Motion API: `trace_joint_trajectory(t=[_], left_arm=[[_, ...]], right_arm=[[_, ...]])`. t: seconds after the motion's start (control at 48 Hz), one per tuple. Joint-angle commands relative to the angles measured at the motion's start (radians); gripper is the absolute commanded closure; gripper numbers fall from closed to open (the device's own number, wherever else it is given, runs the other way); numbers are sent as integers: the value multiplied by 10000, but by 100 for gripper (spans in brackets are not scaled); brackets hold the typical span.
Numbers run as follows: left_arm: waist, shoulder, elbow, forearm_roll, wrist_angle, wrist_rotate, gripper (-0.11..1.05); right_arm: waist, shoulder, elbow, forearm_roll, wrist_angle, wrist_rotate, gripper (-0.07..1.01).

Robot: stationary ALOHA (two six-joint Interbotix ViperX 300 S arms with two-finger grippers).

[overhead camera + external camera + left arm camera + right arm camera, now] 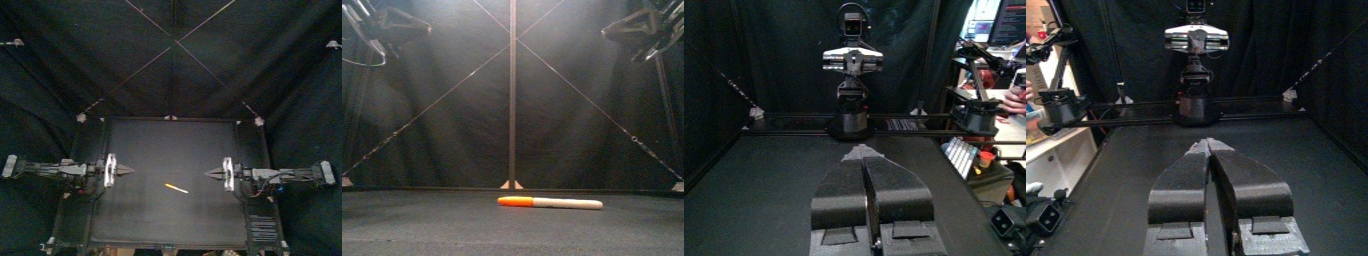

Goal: Uncap the pen

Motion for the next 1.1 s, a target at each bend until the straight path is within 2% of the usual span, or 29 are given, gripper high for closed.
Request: trace_joint_trajectory(t=[0.021,0.083,0.188,0.25,0.312,0.438,0.458,0.562,0.812,1.104], left_arm=[[15,537,-123,31,-261,31,102],[31,844,-153,0,-322,15,97],[31,1626,-169,0,-430,15,87],[31,2148,-230,0,-537,15,82],[46,2531,-291,0,-614,31,76],[199,3037,-307,-15,-752,-15,64],[215,3114,-322,-61,-767,-15,62],[230,3359,-307,-215,-782,-15,54],[230,3605,-245,-307,-782,-15,43],[291,3712,-230,-307,-782,-15,42]], right_arm=[[92,537,153,61,-15,123,94],[107,951,215,199,-15,261,93],[169,2546,138,982,-15,782,90],[215,3620,-77,1381,-15,1120,84],[322,4633,-368,1626,107,1243,71],[552,6397,-1166,2132,476,1243,30],[598,6750,-1335,2178,552,1227,21],[629,7762,-1841,2178,660,1227,-1],[798,9434,-2807,2148,1058,1197,-1],[859,10262,-3083,1810,1258,1150,0]])
